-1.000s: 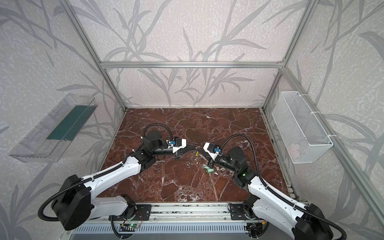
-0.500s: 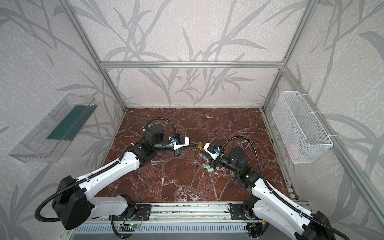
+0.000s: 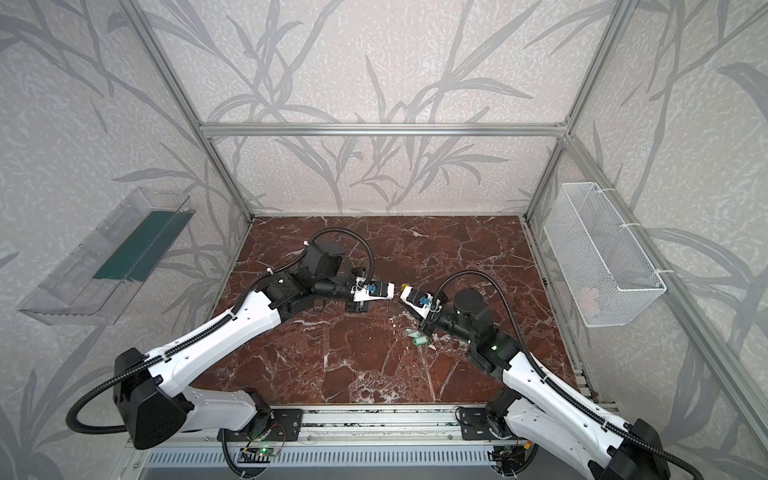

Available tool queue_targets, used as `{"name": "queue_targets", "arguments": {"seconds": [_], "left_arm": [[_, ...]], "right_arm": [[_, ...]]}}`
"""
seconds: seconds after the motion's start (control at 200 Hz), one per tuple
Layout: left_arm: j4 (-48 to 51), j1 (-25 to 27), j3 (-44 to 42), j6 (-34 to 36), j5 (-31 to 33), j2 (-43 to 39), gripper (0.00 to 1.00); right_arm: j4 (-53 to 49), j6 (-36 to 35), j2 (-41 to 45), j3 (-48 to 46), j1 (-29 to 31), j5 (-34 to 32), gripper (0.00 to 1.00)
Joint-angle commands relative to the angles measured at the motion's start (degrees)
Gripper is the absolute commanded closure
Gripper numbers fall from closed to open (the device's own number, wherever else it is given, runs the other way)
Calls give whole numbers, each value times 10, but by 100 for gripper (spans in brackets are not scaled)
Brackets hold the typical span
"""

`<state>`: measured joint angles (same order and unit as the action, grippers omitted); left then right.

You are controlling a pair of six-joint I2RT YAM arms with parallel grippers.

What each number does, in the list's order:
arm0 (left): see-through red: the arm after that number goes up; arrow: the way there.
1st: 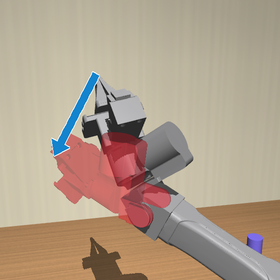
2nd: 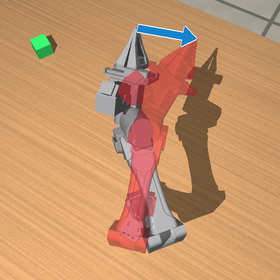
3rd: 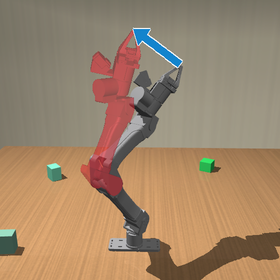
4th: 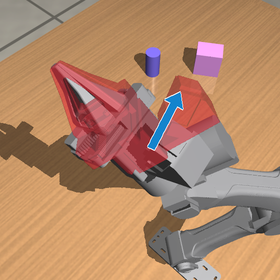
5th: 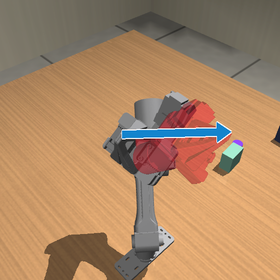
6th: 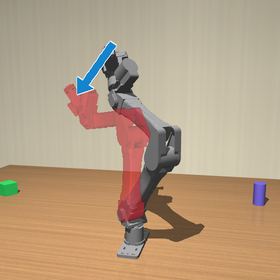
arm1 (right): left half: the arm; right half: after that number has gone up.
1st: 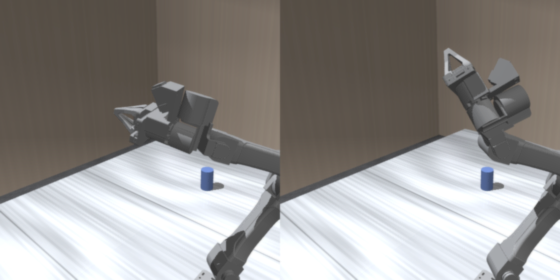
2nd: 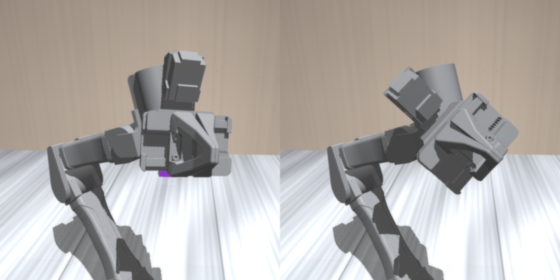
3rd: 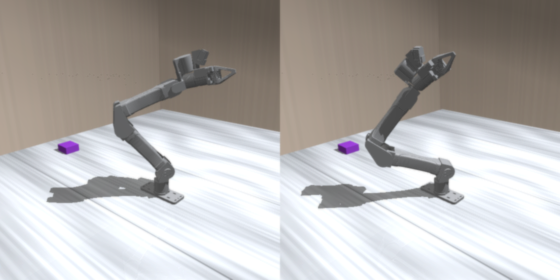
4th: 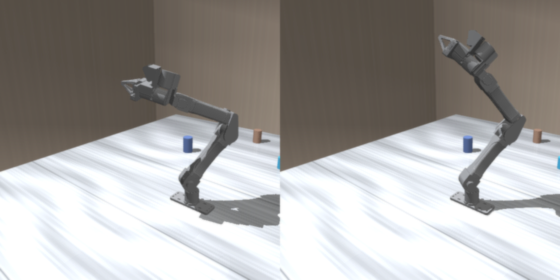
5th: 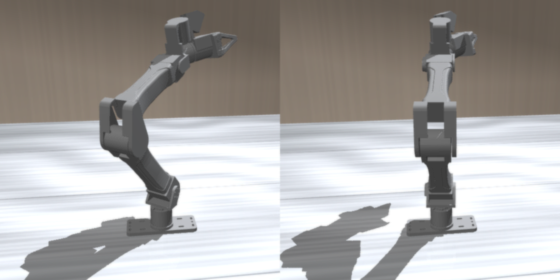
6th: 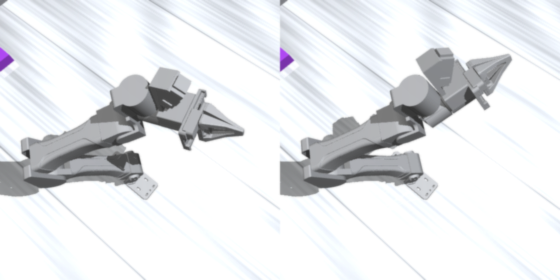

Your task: Put the keys on the keyring

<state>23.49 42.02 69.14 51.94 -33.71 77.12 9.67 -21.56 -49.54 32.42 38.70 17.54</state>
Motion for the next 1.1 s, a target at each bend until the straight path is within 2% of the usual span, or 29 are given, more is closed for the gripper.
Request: {"name": "queue_targets", "arguments": {"seconds": [0.0,0.39,0.715,0.745,0.785,0.825,0.89,1.095], "left_arm": [[49,10,26,38,29,3,100],[63,35,48,41,62,13,100],[53,41,52,32,51,15,100],[39,41,45,20,51,12,100],[13,39,31,-3,54,6,91],[-22,34,11,-36,57,-4,87],[-93,13,-29,-92,30,-22,82],[-388,-70,-163,-304,-113,-65,81]], "right_arm": [[46,3,-6,7,5,7,79],[91,19,-11,-14,6,22,83],[115,34,2,-36,6,-1,100],[121,39,6,-40,6,-4,100],[131,46,10,-47,6,-7,100],[146,58,15,-56,6,-8,100],[180,74,21,-73,5,-2,100],[239,113,18,-91,5,40,100]]}}
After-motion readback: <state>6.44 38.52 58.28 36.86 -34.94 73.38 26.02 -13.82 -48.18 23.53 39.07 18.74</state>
